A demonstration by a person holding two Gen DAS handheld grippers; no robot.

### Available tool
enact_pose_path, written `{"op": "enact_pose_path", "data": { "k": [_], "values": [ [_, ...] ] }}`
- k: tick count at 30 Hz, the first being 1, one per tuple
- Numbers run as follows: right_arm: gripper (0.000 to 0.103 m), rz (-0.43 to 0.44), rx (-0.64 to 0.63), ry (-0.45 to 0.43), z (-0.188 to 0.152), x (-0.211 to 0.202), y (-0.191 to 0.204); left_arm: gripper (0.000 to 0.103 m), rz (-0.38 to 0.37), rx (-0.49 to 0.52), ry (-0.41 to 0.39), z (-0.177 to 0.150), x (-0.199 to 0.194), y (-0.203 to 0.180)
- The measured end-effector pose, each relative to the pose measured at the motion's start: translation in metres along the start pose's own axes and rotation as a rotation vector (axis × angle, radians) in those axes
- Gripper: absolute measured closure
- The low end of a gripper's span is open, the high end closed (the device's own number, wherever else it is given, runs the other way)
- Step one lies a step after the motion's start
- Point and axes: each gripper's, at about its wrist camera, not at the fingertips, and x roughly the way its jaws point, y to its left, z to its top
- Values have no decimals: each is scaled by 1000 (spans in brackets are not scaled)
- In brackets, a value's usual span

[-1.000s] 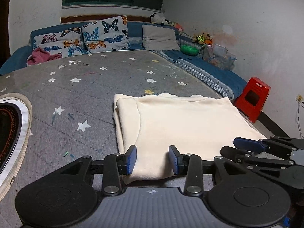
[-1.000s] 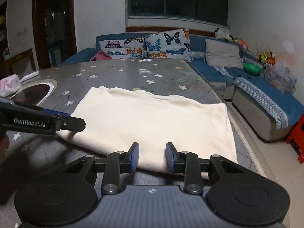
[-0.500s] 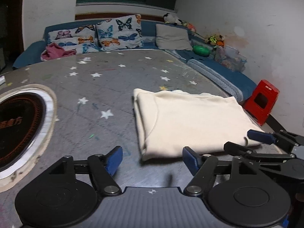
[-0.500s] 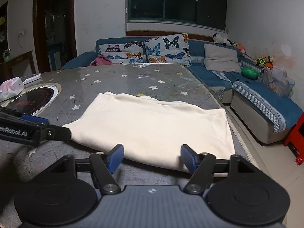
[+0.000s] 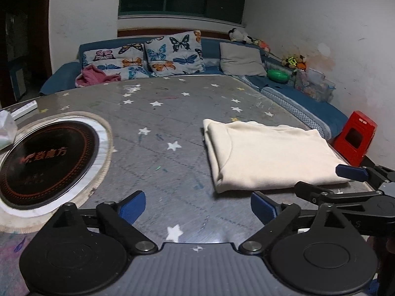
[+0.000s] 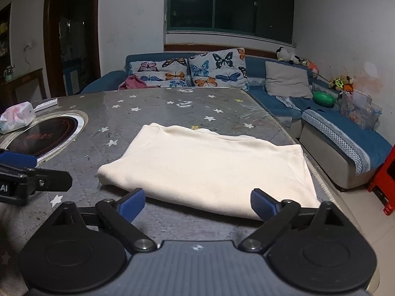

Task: Fold clothes

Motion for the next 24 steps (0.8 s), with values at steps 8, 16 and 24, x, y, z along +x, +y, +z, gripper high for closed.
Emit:
{"op": "enact_pose_path", "data": {
  "k": [8,16,24],
  "values": [
    [0,2,29,-7,-3,-6,6,0,35,-23,-4,-7,-9,7],
    [0,-8,57,6,-8,-7,6,0,57,-51,22,-13,-12,13],
    [0,-3,61,16,-9,-6,11,0,111,-51,22,-15,-15,17]
  ]
}}
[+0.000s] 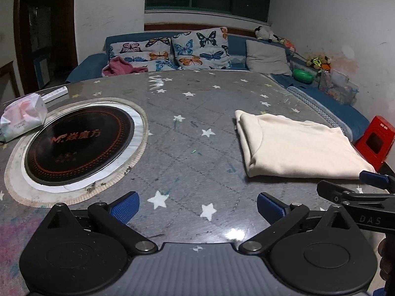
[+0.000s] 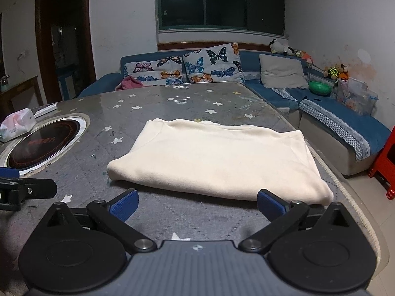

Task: Fold clothes

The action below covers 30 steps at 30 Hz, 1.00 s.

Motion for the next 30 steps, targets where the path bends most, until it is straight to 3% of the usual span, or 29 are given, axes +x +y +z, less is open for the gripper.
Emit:
{"op": "enact_pose_path", "data": {
  "k": [30],
  "values": [
    [0,19,-25,1,6,12,20,0,25,-13,25,5,4,4]
  ]
}}
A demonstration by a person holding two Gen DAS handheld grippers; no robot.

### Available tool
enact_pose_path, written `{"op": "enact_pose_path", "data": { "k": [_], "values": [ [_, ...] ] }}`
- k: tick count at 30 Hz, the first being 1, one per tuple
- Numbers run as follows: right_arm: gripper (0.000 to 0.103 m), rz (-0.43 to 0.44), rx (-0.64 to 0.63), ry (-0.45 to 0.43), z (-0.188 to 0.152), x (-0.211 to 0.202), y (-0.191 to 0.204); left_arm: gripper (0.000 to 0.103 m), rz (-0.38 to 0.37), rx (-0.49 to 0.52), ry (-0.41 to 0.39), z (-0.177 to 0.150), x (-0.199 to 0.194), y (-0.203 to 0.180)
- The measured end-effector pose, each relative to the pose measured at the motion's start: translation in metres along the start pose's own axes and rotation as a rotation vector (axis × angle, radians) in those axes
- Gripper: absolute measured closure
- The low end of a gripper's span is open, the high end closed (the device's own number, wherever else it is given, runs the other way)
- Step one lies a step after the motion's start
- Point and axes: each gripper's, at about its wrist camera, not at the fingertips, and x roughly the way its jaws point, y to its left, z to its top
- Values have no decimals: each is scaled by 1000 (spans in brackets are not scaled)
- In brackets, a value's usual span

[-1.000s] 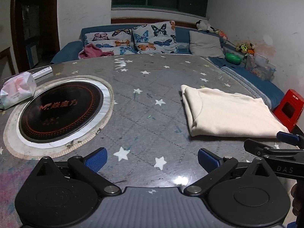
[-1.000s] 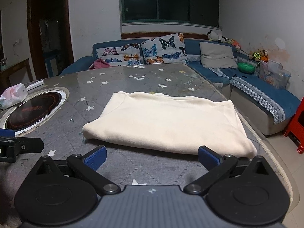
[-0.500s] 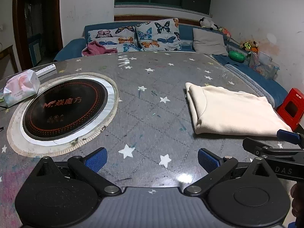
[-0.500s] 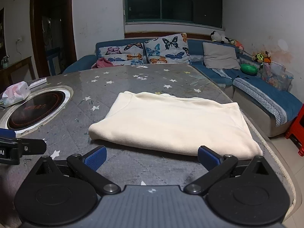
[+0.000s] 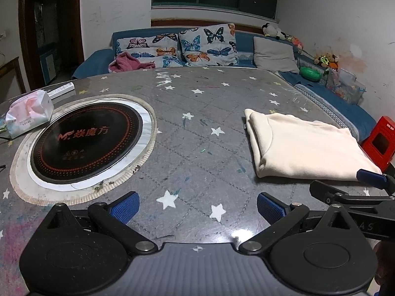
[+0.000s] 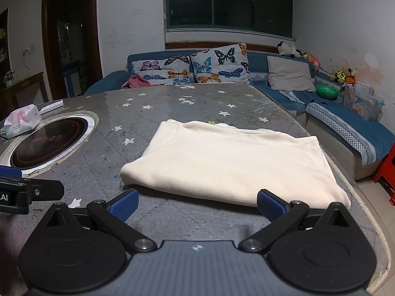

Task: Fold clothes

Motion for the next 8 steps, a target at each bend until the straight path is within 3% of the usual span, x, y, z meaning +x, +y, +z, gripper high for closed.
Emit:
{"op": "enact_pose_path", "data": {
  "k": [8],
  "values": [
    [0,2,4,-5,0,0,1,0,-9,9,-15,1,-1,-3]
  ]
}}
